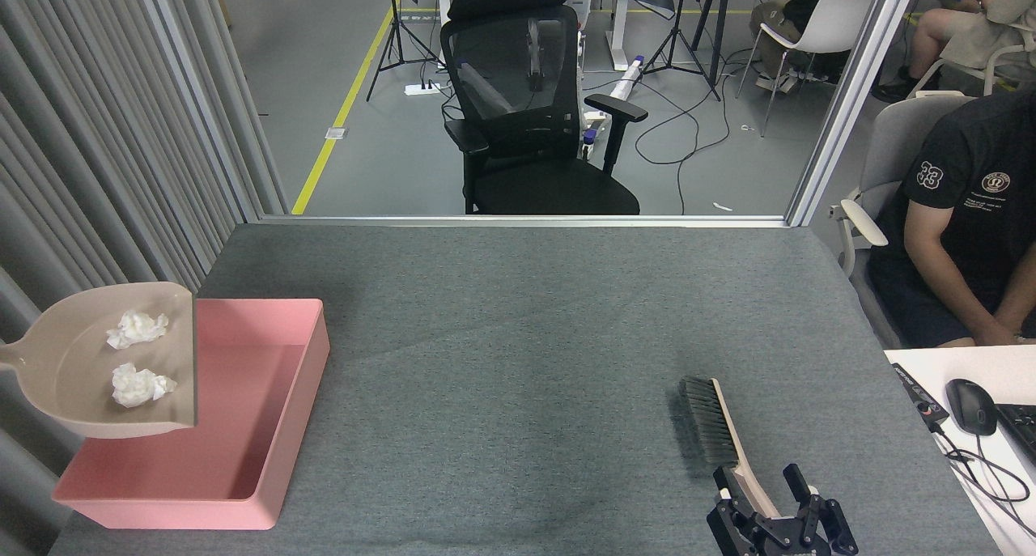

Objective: Sweep and dump garbage into bin
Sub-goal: 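Lift the dustpan over the pink bin and tilt it with the left gripper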

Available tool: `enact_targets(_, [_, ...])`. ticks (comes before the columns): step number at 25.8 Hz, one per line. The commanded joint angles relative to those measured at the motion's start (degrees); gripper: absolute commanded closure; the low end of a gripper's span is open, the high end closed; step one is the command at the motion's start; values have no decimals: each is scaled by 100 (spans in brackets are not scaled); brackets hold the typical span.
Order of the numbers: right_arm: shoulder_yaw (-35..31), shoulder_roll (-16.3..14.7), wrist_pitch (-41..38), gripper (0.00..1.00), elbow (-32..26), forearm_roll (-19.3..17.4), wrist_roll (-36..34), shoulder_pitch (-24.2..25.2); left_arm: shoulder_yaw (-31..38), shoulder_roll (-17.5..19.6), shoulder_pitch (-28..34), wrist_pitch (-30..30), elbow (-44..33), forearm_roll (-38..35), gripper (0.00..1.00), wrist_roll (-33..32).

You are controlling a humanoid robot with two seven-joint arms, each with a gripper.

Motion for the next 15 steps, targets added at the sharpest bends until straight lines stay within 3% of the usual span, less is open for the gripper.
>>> enact_targets(1, [0, -64, -28, 1, -1, -12, 5, 0, -22, 160, -171, -199, 221, -263, 82, 30])
enact_targets(7, [0, -64, -99, 1, -1, -12, 5, 0, -4, 152, -250, -752, 90, -1810, 82, 619])
enact_targets(15, [-17, -125, -134, 1, -1, -21, -4, 0, 242, 204, -734, -787, -693, -3514, 83, 1058])
